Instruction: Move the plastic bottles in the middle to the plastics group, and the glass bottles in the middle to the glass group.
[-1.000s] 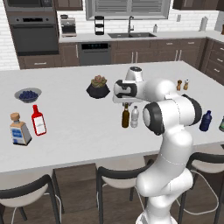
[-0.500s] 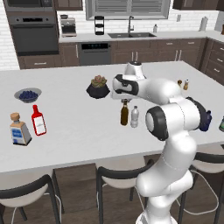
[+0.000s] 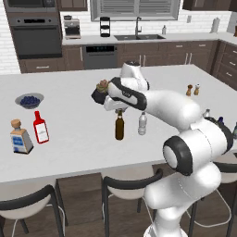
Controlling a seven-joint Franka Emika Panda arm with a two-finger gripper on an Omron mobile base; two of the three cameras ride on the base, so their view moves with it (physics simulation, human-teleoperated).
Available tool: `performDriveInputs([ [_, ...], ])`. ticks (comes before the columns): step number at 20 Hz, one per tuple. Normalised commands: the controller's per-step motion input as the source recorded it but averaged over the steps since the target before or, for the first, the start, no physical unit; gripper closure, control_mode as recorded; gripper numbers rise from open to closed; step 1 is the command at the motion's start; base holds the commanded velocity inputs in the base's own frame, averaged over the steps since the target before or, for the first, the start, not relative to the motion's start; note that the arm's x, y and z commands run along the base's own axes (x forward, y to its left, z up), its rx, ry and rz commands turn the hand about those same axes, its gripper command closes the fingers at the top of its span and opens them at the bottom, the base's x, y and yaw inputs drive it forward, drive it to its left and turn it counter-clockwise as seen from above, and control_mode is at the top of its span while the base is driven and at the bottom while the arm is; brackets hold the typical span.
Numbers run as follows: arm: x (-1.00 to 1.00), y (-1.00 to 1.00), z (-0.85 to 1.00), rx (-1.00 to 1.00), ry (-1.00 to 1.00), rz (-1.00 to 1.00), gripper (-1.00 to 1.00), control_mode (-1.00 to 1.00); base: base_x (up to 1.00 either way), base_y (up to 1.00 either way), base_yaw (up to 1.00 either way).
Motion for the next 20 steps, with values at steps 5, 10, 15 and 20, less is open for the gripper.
performDriveInputs([
  [5, -0.75, 1.00, 0.10, 0.00, 0.00, 0.29, 1.00, -1.00, 0.00, 0.00, 0.00],
  [10, -0.29, 1.00, 0.03, 0.00, 0.00, 0.37, 1.00, -1.00, 0.00, 0.00, 0.00],
  [15, -0.07, 0.99, 0.09, 0.02, 0.00, 0.36, 1.00, -1.00, 0.00, 0.00, 0.00],
  [20, 0.00, 0.76, 0.14, 0.01, 0.00, 0.22, 1.00, -1.00, 0.00, 0.00, 0.00],
])
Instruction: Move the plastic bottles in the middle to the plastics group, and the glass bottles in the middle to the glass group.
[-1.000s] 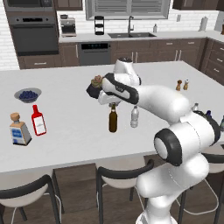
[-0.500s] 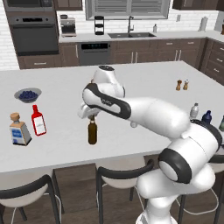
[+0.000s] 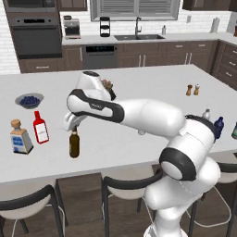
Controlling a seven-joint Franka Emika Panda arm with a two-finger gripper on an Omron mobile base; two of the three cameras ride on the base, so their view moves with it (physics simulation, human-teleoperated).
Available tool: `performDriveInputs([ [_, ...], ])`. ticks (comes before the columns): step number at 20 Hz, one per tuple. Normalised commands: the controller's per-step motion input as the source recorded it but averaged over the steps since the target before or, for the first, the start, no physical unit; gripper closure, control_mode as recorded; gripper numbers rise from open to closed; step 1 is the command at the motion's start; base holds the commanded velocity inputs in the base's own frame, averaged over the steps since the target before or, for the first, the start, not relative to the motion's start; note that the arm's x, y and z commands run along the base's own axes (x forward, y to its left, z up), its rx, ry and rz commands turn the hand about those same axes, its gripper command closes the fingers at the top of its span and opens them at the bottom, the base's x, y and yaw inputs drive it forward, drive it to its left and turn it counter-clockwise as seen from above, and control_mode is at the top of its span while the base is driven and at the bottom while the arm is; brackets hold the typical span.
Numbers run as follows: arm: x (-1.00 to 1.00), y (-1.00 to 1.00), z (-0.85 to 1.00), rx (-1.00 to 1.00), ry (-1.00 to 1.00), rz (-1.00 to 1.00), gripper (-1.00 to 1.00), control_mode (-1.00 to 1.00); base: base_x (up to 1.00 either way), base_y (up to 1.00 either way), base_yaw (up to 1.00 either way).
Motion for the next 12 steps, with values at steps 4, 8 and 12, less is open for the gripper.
performDriveInputs([
  [4, 0.01, 0.71, 0.06, 0.00, 0.00, 0.05, 1.00, -1.00, 0.00, 0.00, 0.00],
  [8, 0.48, 0.38, 0.00, 0.00, 0.00, 0.00, 1.00, -1.00, 0.00, 0.00, 0.00],
  [12, 0.68, 0.19, 0.00, 0.00, 0.00, 0.00, 1.00, -1.00, 0.00, 0.00, 0.00],
])
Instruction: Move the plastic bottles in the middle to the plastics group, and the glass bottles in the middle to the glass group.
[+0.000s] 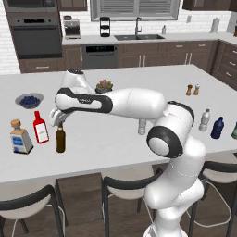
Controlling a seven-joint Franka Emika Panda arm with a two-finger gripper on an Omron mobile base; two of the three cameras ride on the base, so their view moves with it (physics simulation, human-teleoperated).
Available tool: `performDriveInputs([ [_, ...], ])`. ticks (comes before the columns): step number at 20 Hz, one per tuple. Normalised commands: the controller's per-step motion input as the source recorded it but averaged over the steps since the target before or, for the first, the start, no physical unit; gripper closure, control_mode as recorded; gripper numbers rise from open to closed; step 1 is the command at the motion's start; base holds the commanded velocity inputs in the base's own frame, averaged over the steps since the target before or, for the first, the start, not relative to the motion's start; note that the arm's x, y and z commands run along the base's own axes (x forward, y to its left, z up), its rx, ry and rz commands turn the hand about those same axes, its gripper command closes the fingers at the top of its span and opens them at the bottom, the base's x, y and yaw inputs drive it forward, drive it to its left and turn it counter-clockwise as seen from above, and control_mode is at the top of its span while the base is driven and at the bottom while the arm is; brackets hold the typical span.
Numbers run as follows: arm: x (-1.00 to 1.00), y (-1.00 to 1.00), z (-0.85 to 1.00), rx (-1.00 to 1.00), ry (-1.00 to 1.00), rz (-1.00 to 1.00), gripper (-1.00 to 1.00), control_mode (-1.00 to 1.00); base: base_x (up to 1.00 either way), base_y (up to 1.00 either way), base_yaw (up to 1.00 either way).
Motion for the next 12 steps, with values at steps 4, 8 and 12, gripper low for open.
performDriveInputs([
  [4, 0.60, 0.31, 0.00, 0.00, 0.00, 0.00, 1.00, -1.00, 0.00, 0.00, 0.00],
  [8, 0.28, 0.38, -0.06, -0.04, 0.00, 0.00, 1.00, -1.00, 0.00, 0.00, 0.00],
  [12, 0.22, 0.21, -0.17, -0.07, 0.00, 0.00, 1.00, -1.00, 0.00, 0.00, 0.00],
])
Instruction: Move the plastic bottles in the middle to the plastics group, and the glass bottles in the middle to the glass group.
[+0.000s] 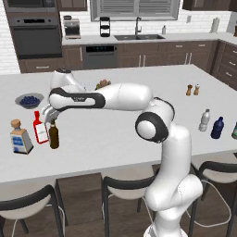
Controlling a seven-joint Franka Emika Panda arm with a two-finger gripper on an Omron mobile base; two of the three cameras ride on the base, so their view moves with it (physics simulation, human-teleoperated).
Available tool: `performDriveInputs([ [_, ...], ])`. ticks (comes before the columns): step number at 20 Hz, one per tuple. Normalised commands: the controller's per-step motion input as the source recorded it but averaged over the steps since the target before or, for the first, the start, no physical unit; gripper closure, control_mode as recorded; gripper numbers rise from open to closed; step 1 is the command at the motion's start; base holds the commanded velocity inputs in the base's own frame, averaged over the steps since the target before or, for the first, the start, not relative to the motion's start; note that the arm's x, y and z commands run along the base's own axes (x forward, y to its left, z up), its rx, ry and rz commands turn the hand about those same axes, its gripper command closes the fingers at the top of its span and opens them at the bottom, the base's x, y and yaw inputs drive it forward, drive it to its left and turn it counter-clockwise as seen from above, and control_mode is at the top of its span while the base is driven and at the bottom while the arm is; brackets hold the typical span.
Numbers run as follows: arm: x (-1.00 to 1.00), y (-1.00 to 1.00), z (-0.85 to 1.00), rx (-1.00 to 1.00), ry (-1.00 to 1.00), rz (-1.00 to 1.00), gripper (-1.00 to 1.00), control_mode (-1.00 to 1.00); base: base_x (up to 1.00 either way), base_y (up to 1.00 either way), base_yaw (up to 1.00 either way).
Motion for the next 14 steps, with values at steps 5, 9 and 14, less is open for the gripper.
performDriveInputs([
  [5, 0.27, 0.05, -0.21, -0.01, 0.01, 0.00, 1.00, -1.00, 0.00, 0.00, 0.00],
  [9, 0.19, 0.00, -0.36, 0.00, 0.01, 0.00, 1.00, -1.00, 0.00, 0.00, 0.00],
  [14, 0.15, 0.00, -0.34, 0.00, 0.01, 0.00, 1.00, -1.00, 0.00, 0.00, 0.00],
])
